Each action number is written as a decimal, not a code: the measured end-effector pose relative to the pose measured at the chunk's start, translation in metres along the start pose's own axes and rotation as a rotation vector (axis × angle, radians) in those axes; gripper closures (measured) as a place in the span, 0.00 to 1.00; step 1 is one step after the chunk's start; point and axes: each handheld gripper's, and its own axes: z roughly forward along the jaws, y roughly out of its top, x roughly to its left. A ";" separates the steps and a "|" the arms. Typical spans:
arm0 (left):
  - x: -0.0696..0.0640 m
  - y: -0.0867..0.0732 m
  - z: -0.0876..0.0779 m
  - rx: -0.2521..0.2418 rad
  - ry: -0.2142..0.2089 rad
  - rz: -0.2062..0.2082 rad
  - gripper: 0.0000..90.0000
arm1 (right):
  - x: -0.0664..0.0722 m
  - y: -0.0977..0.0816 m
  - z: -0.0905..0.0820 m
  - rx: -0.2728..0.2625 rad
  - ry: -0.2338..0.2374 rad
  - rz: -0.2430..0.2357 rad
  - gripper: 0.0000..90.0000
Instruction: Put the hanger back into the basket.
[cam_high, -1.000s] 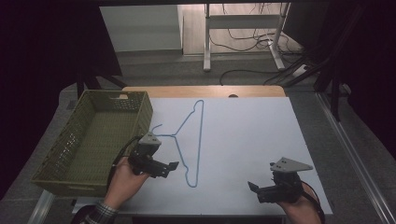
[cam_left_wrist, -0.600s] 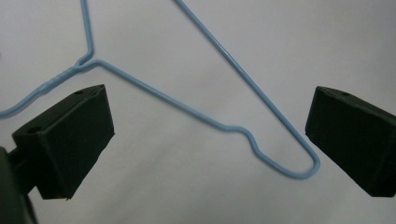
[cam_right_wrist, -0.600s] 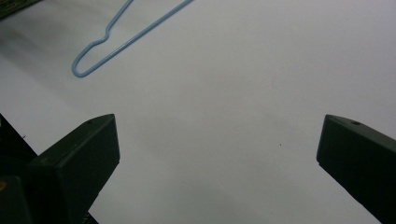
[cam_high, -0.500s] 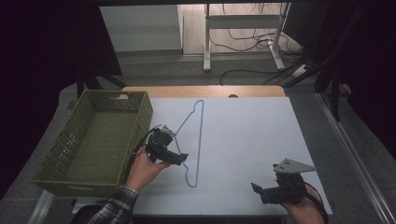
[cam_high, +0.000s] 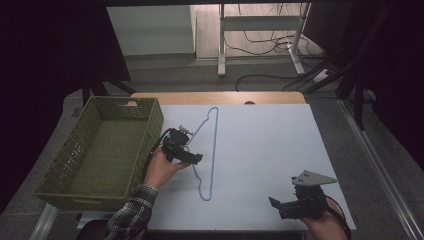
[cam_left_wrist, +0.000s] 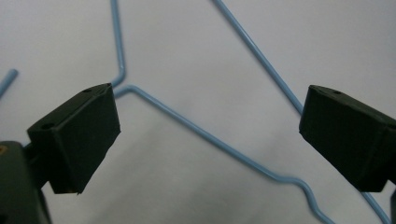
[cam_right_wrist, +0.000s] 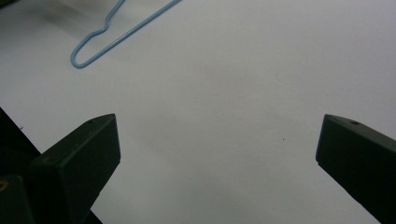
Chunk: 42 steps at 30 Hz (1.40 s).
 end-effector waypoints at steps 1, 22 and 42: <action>0.002 0.002 0.001 0.000 0.010 -0.003 0.07 | 0.000 0.000 0.000 0.000 0.000 0.000 0.00; 0.042 0.039 0.036 -0.006 -0.008 -0.010 0.70 | -0.001 -0.002 0.001 0.008 0.013 -0.006 0.00; 0.057 0.039 0.060 0.056 0.035 0.002 0.86 | -0.002 -0.003 0.002 0.011 0.018 -0.005 0.00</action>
